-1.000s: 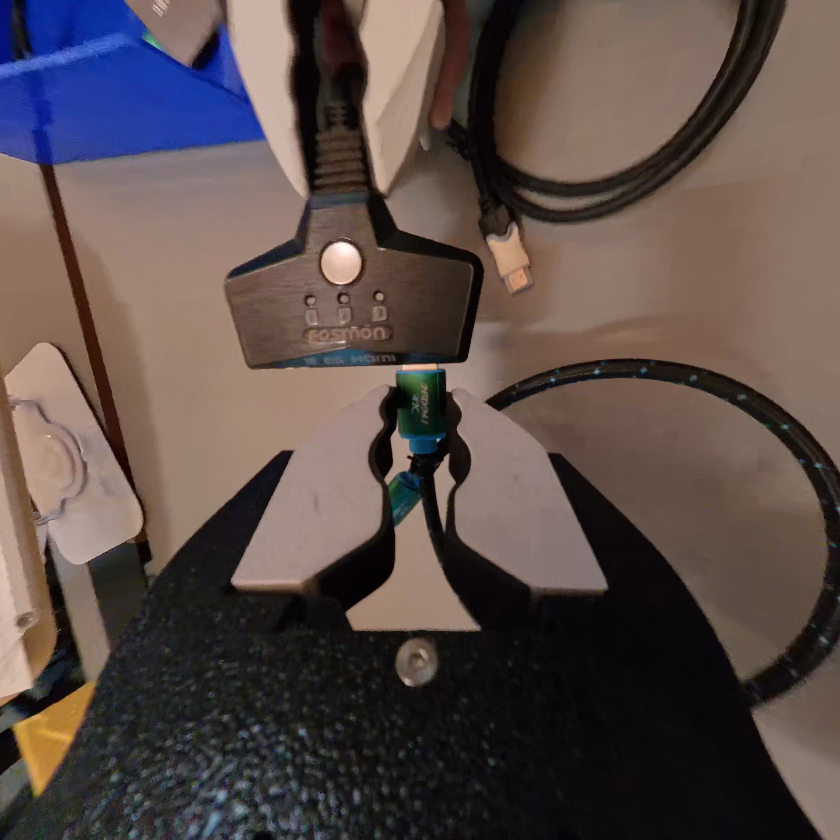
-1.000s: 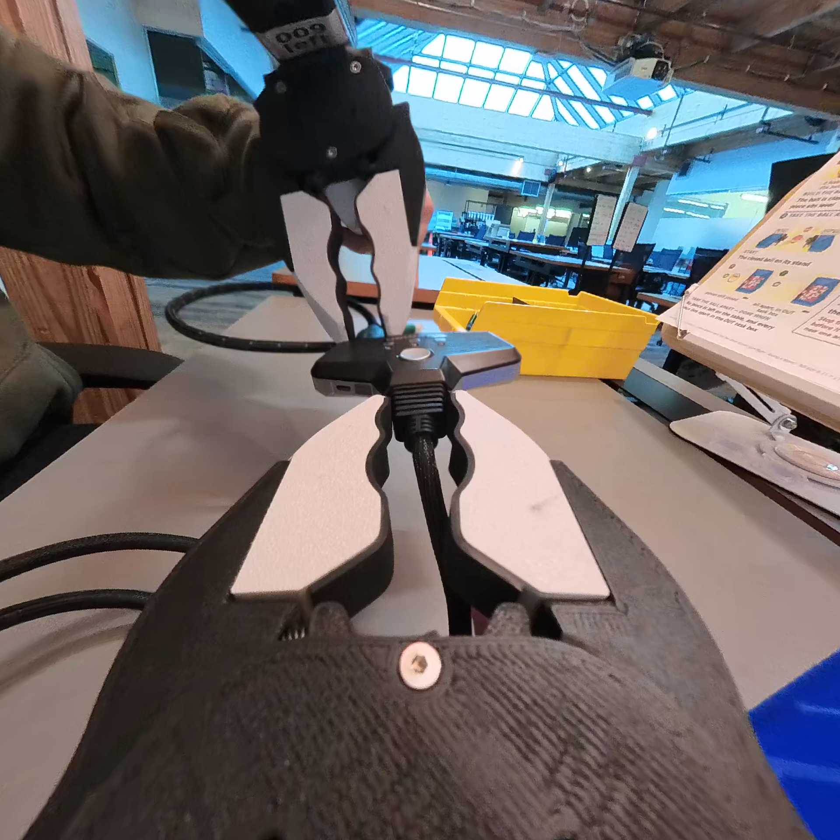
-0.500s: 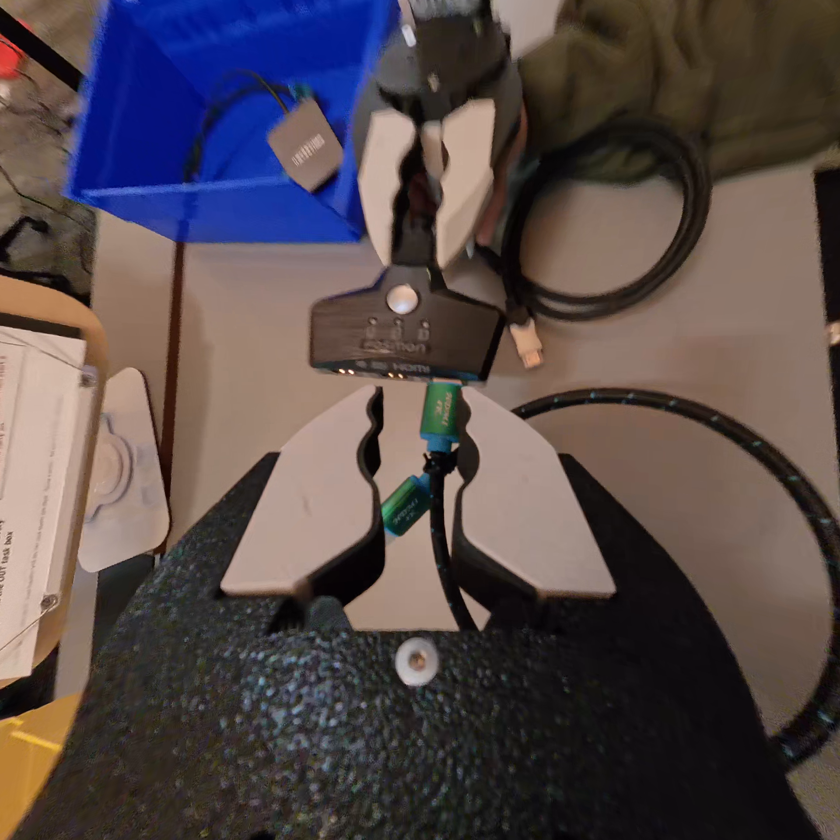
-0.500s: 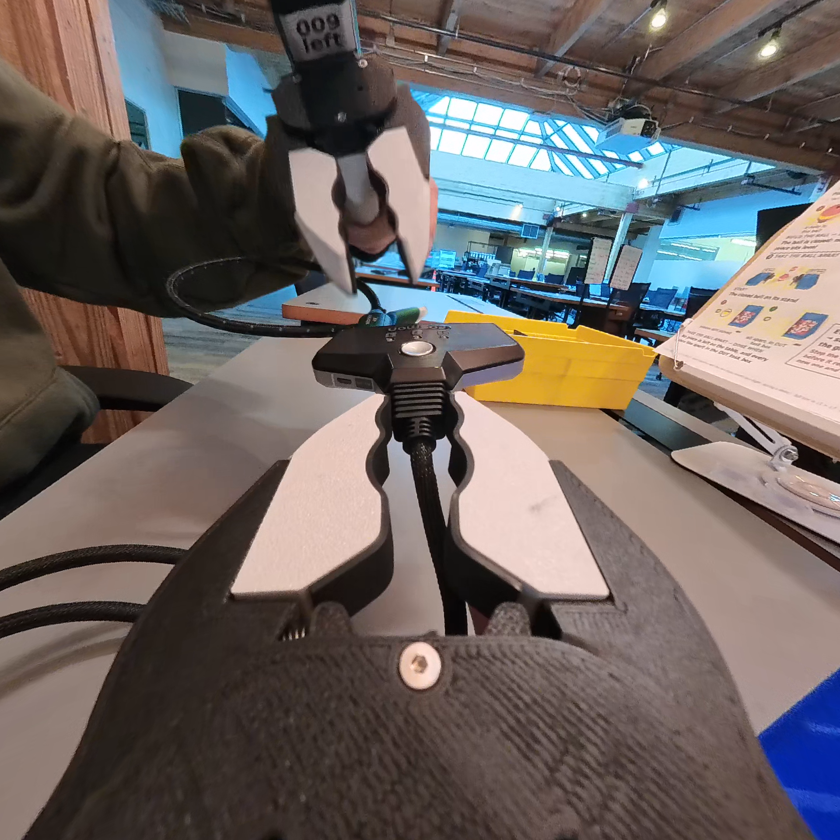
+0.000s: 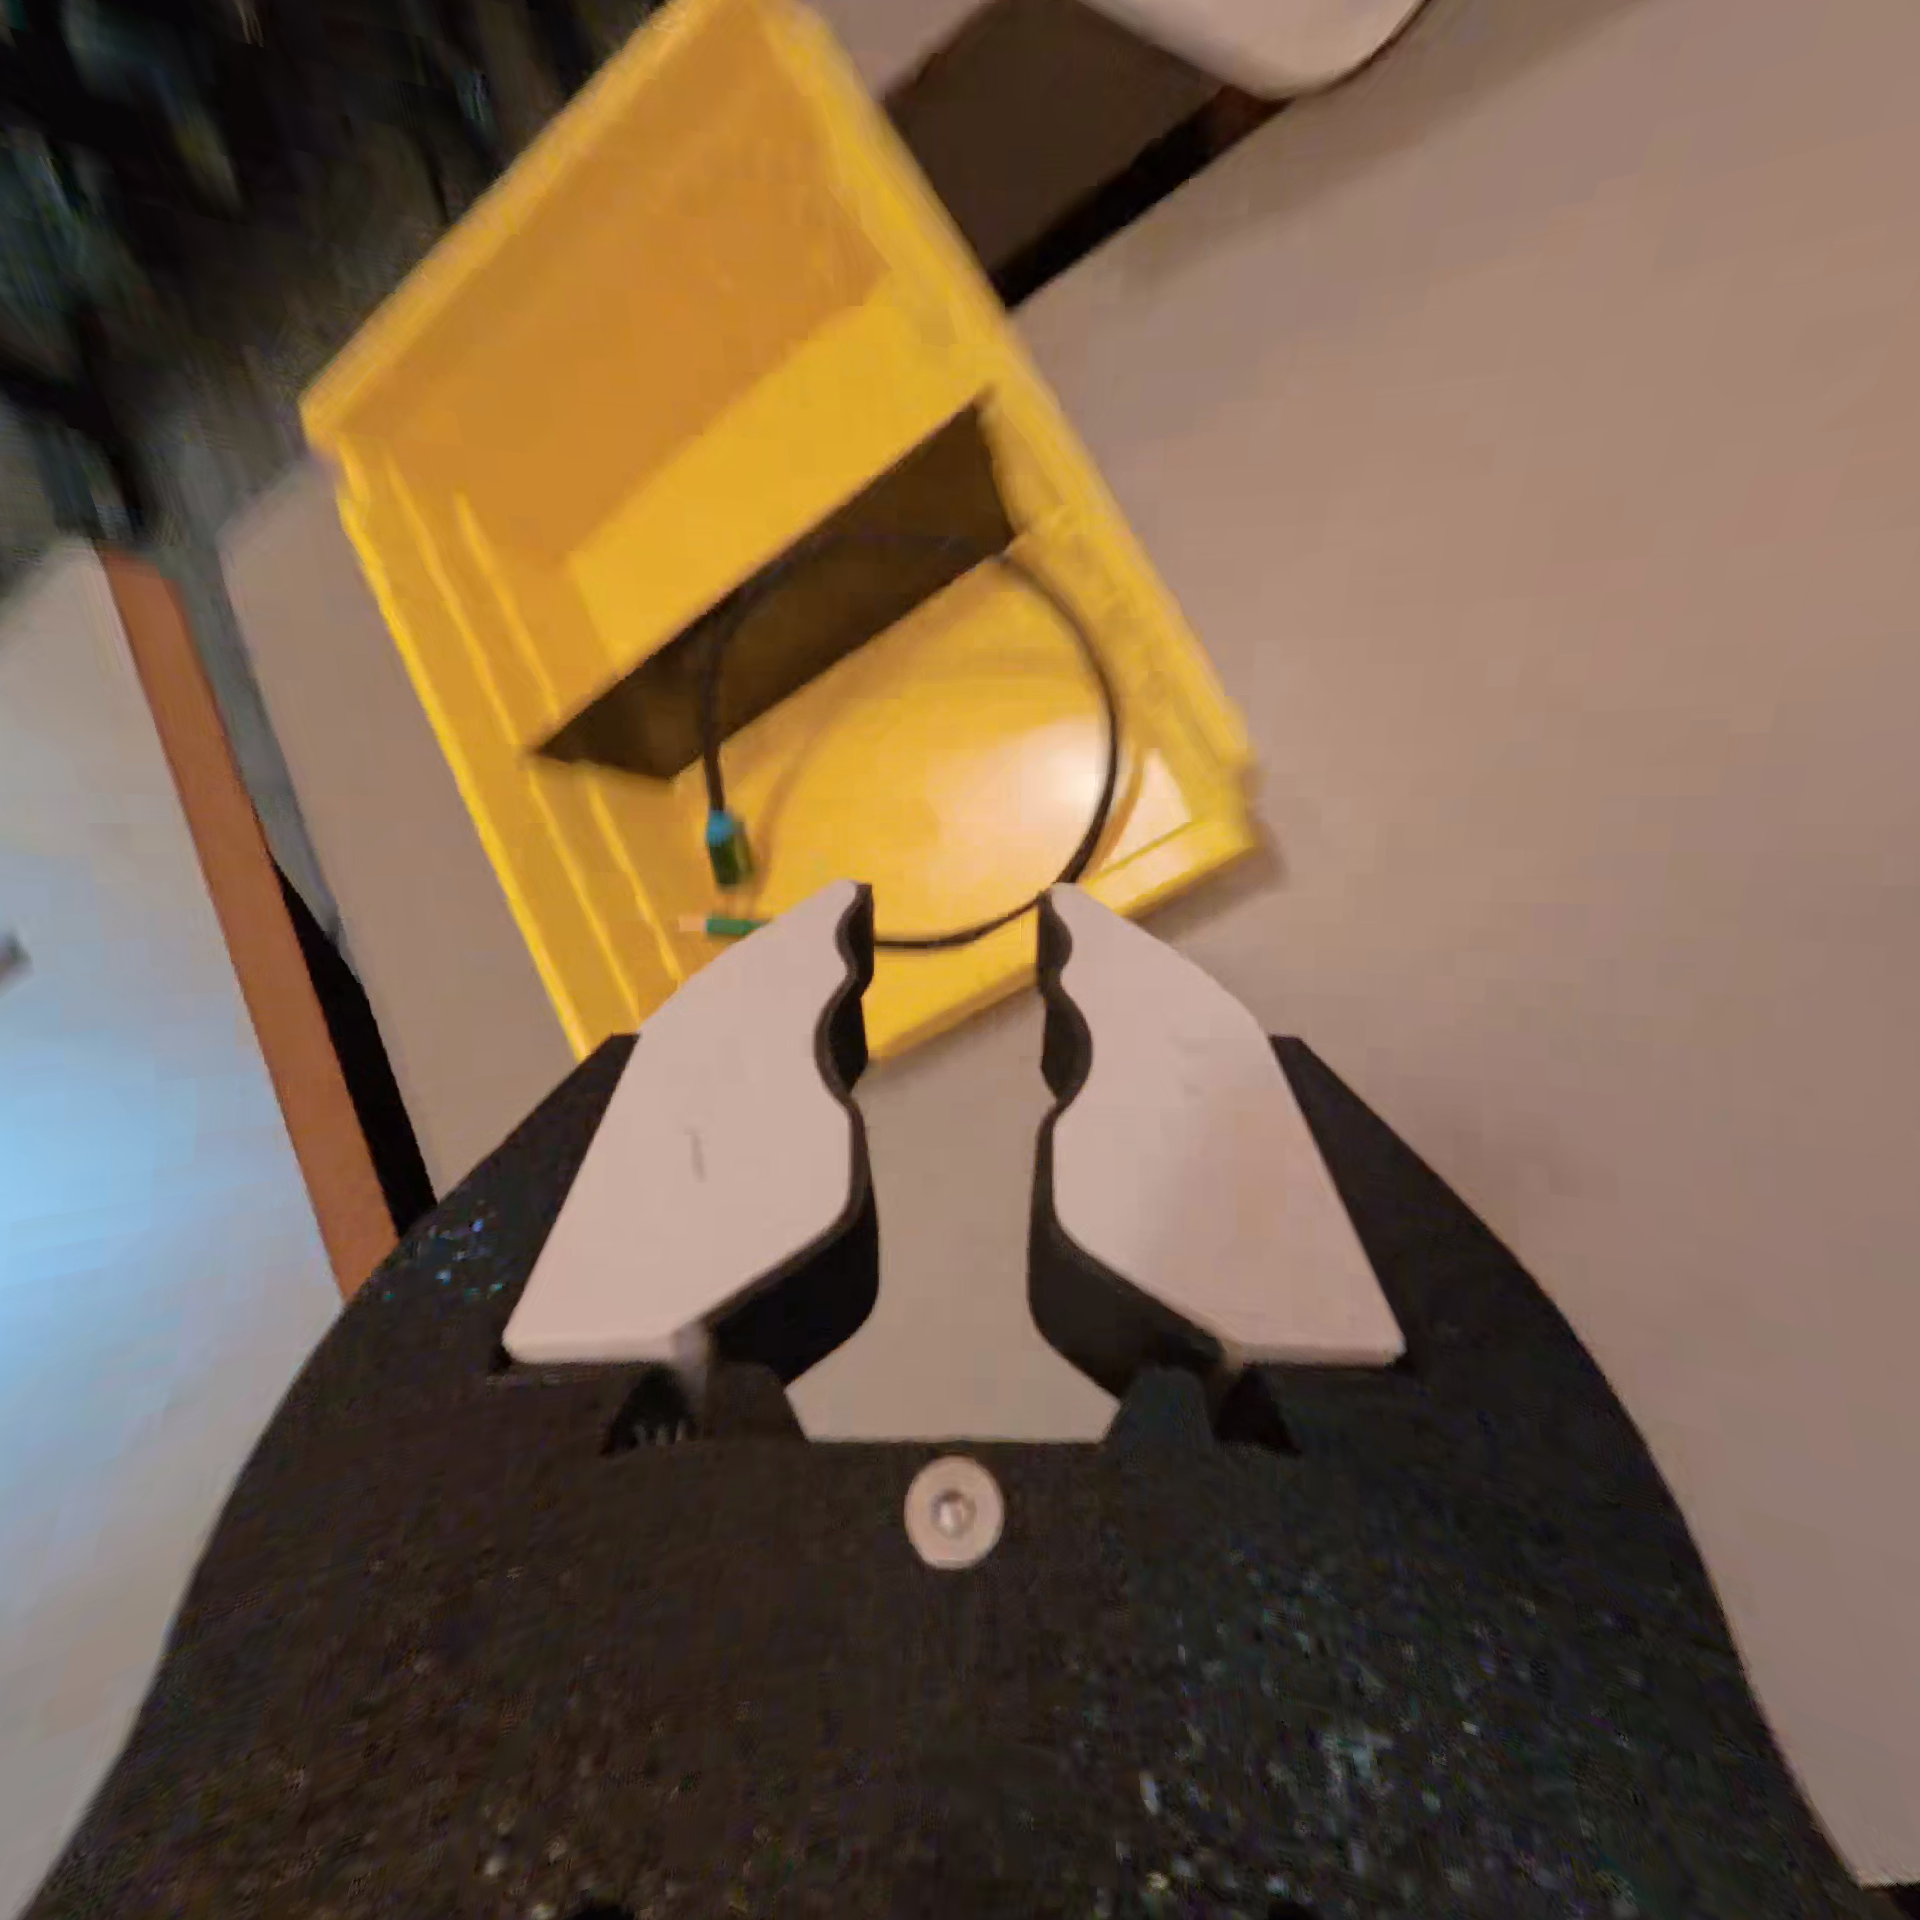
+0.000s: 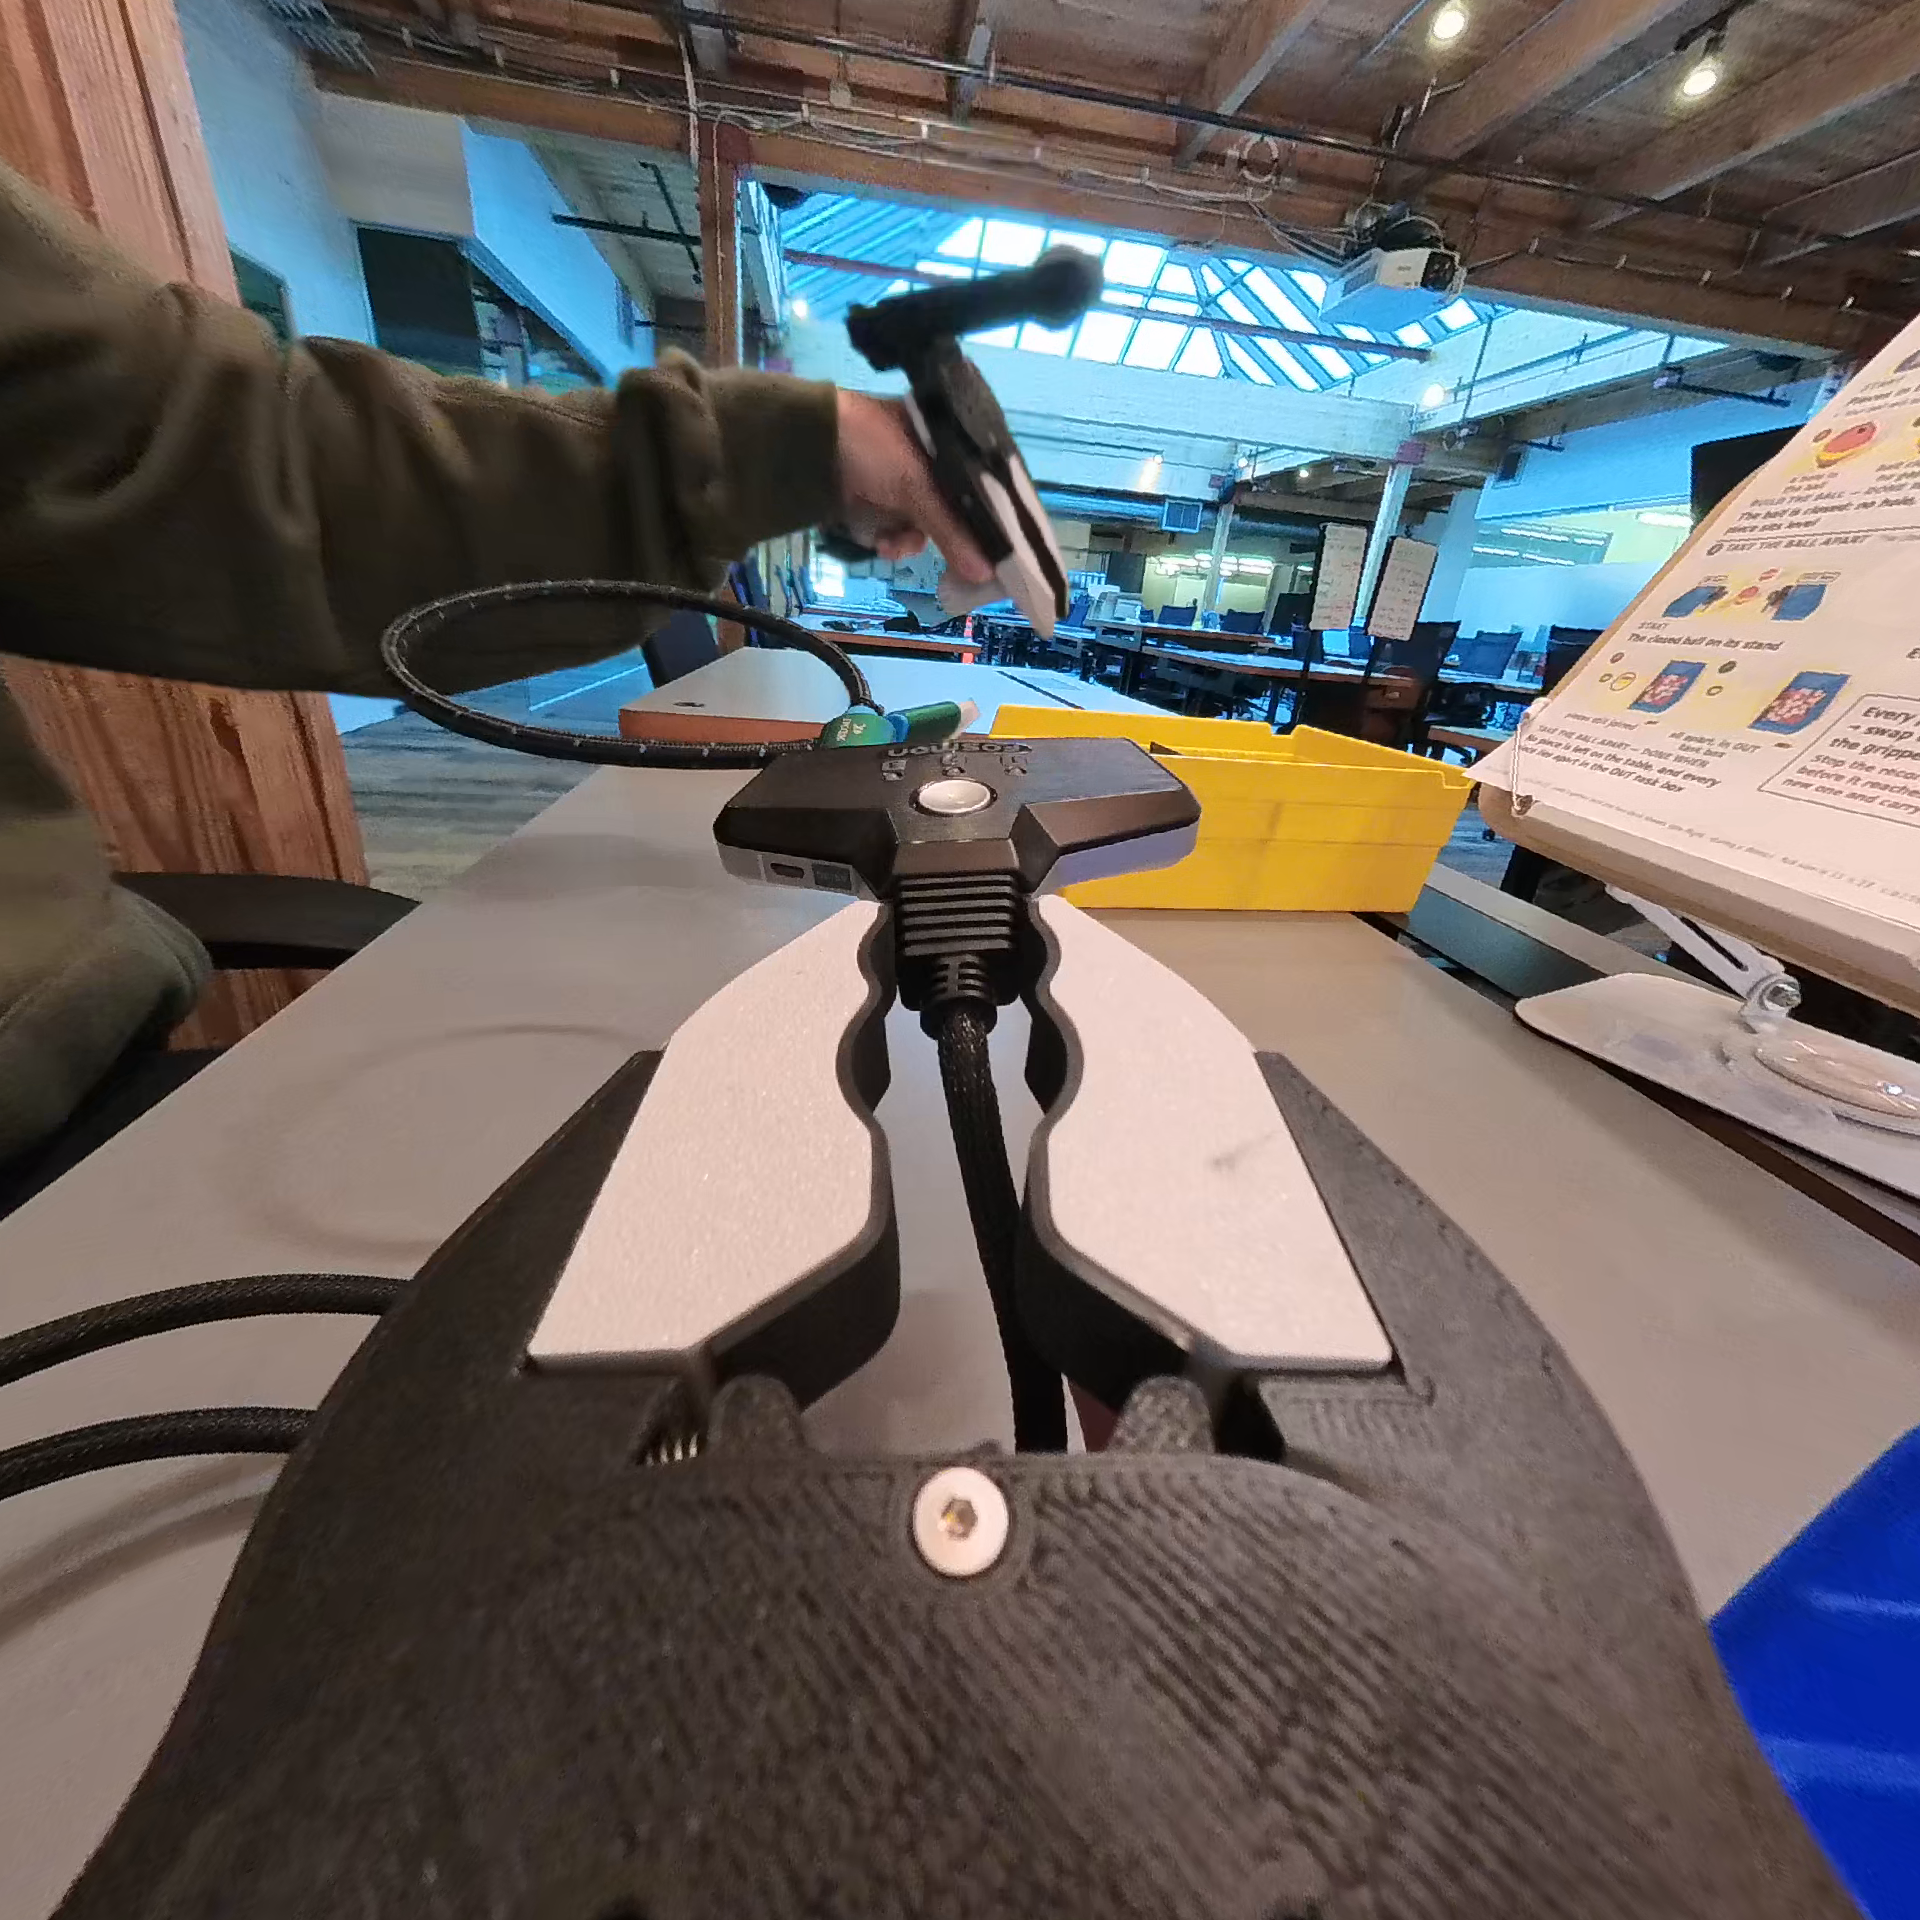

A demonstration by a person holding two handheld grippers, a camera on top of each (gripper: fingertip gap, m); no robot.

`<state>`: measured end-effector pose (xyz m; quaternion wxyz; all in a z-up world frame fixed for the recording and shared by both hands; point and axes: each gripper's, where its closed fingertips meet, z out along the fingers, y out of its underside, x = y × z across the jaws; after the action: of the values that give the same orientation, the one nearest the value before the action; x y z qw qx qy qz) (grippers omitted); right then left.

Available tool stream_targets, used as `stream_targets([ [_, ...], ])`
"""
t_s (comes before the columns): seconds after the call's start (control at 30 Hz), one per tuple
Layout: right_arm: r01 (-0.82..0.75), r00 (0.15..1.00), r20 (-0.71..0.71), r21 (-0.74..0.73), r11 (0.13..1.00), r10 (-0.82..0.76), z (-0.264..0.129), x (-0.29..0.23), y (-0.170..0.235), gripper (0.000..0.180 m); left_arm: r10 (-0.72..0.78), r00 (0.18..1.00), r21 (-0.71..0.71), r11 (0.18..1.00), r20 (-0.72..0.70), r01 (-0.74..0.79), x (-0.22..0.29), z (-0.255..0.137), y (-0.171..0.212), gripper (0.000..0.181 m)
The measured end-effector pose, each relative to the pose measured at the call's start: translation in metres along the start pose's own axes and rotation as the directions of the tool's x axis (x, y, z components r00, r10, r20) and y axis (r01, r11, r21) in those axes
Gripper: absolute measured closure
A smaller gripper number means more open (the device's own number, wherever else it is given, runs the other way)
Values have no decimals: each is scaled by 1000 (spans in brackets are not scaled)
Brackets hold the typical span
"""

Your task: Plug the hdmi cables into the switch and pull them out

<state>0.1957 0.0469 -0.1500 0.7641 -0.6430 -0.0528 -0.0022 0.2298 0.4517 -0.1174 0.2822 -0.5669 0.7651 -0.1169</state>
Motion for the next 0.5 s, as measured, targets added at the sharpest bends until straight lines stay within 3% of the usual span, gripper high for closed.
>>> stream_targets([
  [0.03,1,1000,3,2,1000,-1,0,0,0,157,-71,997,-56,996,4,71,-13,13,12,149],
  [0.23,-15,1000,4,24,1000,15,-3,1,-3,157,-434,899,-299,867,-59,399,-37,75,53,141],
  [0.37,-15,1000,13,19,1000,15,-2,0,-2,157,-510,860,-415,786,-16,458,-45,98,65,128],
  [0.5,-16,1000,21,7,1000,16,-1,-1,-1,157,-584,812,-477,708,20,521,-44,115,69,128],
])
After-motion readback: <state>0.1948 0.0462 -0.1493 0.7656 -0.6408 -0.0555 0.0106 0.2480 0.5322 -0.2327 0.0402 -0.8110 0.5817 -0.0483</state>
